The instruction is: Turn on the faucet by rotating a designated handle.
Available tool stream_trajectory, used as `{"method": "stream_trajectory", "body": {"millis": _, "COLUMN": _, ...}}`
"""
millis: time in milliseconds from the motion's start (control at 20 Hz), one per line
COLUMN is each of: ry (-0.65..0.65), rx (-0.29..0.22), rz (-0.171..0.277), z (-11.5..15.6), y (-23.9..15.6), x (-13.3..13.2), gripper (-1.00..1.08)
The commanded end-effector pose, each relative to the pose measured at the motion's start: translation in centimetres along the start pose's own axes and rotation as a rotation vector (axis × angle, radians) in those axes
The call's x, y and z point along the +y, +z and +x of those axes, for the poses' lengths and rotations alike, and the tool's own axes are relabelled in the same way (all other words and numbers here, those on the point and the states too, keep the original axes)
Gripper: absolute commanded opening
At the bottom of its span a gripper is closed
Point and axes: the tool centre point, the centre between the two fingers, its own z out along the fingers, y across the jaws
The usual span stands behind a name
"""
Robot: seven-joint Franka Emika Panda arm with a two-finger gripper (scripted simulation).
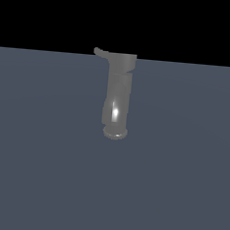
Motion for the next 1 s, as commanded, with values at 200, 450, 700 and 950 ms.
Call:
{"method": "stream_trajectory", "body": {"millis": 200, "ry": -0.017, "rx": 0.006, "rz": -0.008, "z": 0.1, "y": -0.3, "x": -0.1, "gripper": -1.0}}
{"method": "stream_trajectory", "body": {"millis": 450, "ry": -0.059, "rx": 0.019, "rz": -0.027, "z": 0.3, "y": -0.9, "x": -0.4, "gripper": -1.0}}
{"method": "stream_trajectory", "body": {"millis": 700, "ry": -0.058, "rx": 0.019, "rz": -0.027, "z": 0.3, "y": -0.9, "x": -0.4, "gripper": -1.0}}
{"method": "stream_trajectory", "body": {"millis": 950, "ry": -0.03, "rx": 0.018, "rz": -0.017, "z": 1.0, "y": -0.8, "x": -0.5, "gripper": -1.0}}
